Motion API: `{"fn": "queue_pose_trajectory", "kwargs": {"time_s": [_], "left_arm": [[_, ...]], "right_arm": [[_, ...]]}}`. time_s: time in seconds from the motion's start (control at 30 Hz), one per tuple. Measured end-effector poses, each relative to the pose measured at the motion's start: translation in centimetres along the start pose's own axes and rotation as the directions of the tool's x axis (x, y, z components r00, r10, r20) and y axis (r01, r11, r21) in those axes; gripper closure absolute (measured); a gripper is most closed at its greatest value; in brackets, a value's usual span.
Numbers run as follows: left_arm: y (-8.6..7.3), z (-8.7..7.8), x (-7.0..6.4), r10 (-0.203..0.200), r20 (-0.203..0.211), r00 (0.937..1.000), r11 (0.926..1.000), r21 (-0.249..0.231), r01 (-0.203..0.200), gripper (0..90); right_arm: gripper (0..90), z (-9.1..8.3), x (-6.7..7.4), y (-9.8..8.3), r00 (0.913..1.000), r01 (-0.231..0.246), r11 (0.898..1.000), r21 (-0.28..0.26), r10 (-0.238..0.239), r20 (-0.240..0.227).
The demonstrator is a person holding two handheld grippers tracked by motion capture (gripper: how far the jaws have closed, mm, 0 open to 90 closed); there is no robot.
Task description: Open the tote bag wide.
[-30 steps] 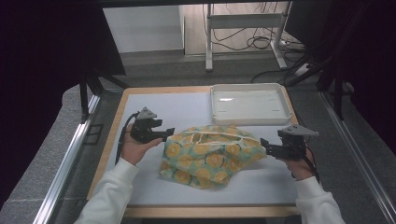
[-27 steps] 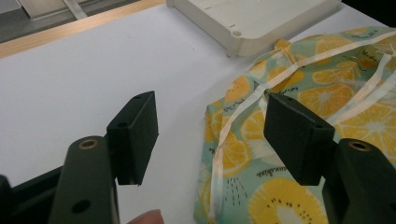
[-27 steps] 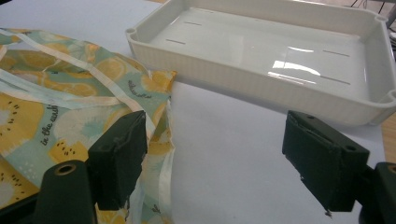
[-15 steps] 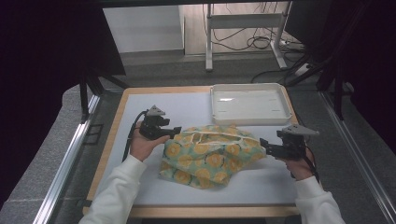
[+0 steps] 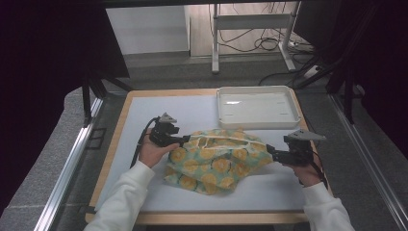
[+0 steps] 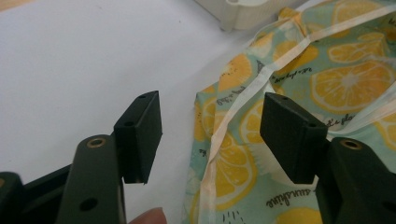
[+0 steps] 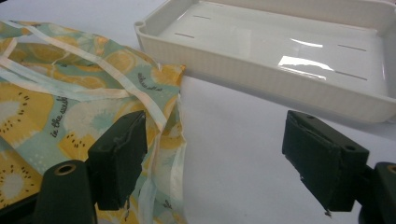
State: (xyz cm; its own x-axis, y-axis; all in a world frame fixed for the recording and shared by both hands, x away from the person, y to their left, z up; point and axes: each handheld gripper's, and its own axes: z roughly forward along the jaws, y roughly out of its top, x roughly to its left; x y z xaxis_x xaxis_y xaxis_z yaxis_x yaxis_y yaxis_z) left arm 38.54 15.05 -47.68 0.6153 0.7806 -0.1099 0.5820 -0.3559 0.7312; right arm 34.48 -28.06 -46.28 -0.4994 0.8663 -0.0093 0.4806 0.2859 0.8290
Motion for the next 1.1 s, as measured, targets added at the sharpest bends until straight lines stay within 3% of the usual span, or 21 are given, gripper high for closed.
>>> {"fn": "queue_pose_trajectory", "kwargs": {"time_s": [0.2,0.4,0.6,0.87,1.03,1.1], "left_arm": [[-0.3,1.2,0.4,-0.017,0.040,0.9991,0.9995,0.028,0.016,46.6],[-0.7,2.0,0.3,-0.016,0.068,0.9976,0.9983,0.058,0.012,66.8],[-0.6,1.8,0.0,-0.016,0.076,0.9970,0.9985,0.054,0.011,81.9],[-0.3,1.0,0.6,-0.039,0.118,0.9922,0.9987,0.036,0.035,87.9],[-0.2,0.6,0.9,-0.052,0.127,0.9905,0.9985,0.024,0.049,88.8],[-0.2,0.6,0.7,-0.049,0.126,0.9908,0.9986,0.024,0.046,88.9]], "right_arm": [[22.0,0.0,0.1,-0.1,1.0000,0.009,1.000,0.001,-0.009,0.000],[22.0,-0.2,-0.1,-0.2,1.0000,0.003,1.000,-0.002,-0.003,0.005],[22.0,-0.3,-0.1,-0.2,1.0000,0.000,1.000,-0.004,0.000,0.009],[22.0,-0.5,-0.2,0.0,0.9998,-0.006,1.000,-0.007,0.006,0.018],[21.8,-0.1,0.2,2.6,0.9990,-0.045,0.999,-0.017,0.045,0.003],[21.7,0.1,0.7,3.9,0.9997,-0.024,1.000,-0.020,0.024,0.003]]}}
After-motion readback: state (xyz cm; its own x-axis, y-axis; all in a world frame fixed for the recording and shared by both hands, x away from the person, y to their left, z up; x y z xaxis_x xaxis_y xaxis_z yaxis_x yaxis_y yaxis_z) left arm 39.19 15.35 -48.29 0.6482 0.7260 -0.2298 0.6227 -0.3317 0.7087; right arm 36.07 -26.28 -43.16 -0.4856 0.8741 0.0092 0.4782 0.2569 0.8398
